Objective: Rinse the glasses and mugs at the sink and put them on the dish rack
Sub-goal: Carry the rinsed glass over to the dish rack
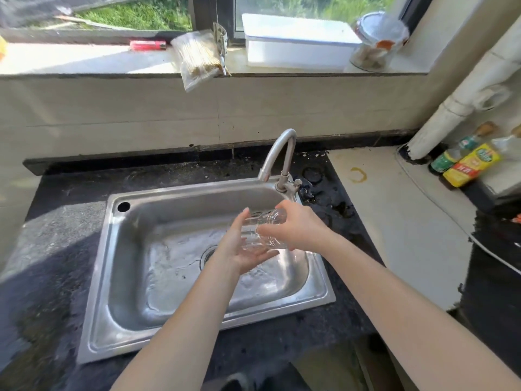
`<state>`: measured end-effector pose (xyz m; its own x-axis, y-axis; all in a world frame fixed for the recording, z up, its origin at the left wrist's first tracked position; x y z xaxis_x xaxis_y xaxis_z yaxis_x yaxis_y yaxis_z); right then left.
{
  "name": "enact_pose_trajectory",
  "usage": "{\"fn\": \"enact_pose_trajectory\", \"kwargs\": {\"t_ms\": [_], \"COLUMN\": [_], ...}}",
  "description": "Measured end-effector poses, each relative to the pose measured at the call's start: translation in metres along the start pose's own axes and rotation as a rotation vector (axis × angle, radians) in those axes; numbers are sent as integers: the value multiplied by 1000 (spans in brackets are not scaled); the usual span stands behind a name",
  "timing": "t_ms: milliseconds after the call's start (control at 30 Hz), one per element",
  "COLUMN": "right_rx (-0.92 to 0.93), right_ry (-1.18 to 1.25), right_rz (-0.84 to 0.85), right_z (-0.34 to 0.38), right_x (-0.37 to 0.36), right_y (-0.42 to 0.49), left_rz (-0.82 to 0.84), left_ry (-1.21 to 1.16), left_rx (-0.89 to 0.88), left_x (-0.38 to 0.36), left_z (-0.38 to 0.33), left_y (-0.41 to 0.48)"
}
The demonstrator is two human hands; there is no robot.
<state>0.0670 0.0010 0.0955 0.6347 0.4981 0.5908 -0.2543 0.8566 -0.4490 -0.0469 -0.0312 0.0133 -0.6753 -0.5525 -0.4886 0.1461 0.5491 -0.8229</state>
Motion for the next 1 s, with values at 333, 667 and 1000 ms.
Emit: {"fn": "enact_pose_trajectory", "kwargs": {"t_ms": [333,667,1000], "right_rx": [-100,2,-77], "right_ry": [21,136,914], "right_rz": [-227,-234,-767], "right_z": [16,-43,-235], "right_x": [-1,35,84], "right_y": [-44,-131,-337], "left_rz": [-172,380,831], "left_ry": [885,958,1070], "left_rx": [-256,-189,-142], "left_x": [42,-12,-144], "left_z": [-30,18,238], "left_y": [-31,-56,-95]}}
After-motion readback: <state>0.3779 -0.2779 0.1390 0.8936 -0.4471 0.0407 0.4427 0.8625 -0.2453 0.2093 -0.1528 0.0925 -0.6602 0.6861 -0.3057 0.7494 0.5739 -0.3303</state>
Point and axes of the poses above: each hand's wrist, its own y-axis towards the middle knuckle, its own x-axis out of the back of the hand, z = x × y, the point moved 3 cm from there along y, towards the middle knuckle, and after that the axes turned 6 degrees about y, right-handed, at the moved point
